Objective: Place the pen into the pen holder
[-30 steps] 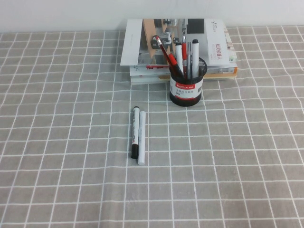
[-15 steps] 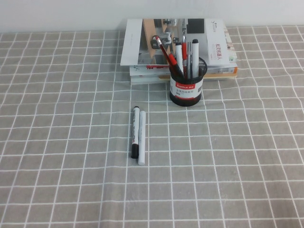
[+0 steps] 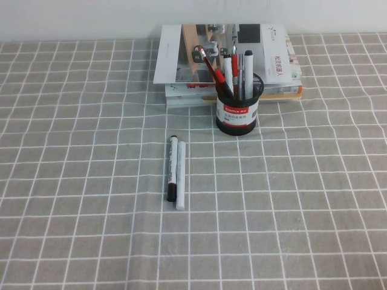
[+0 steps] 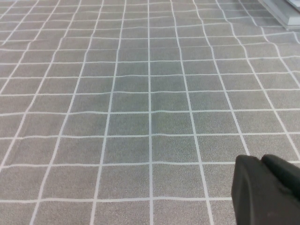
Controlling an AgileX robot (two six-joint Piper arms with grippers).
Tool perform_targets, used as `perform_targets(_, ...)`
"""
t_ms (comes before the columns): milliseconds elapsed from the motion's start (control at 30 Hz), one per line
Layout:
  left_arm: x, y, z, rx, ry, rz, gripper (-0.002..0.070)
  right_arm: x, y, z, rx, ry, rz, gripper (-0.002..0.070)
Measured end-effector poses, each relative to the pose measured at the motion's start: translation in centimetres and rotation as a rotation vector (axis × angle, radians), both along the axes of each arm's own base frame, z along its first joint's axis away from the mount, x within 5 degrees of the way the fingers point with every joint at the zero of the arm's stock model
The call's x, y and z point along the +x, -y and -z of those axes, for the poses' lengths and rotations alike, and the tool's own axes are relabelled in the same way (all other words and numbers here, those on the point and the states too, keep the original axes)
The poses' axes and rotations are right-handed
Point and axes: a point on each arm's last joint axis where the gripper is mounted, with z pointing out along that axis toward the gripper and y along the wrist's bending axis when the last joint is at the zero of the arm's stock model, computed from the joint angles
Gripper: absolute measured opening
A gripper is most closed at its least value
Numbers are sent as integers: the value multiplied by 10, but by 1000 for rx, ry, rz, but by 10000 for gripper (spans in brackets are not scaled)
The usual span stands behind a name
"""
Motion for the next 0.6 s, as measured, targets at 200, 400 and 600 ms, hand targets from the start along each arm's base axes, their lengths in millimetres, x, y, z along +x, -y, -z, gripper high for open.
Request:
perform_targets(200,0,0,0,0,0,0,-3,0,0,1,-2,-7,2,-13)
perform_targets(400,0,0,0,0,0,0,-3,0,0,1,2,-7,0,-13)
perform_targets(600,0,0,0,0,0,0,-3,0,0,1,2,-7,0,-12)
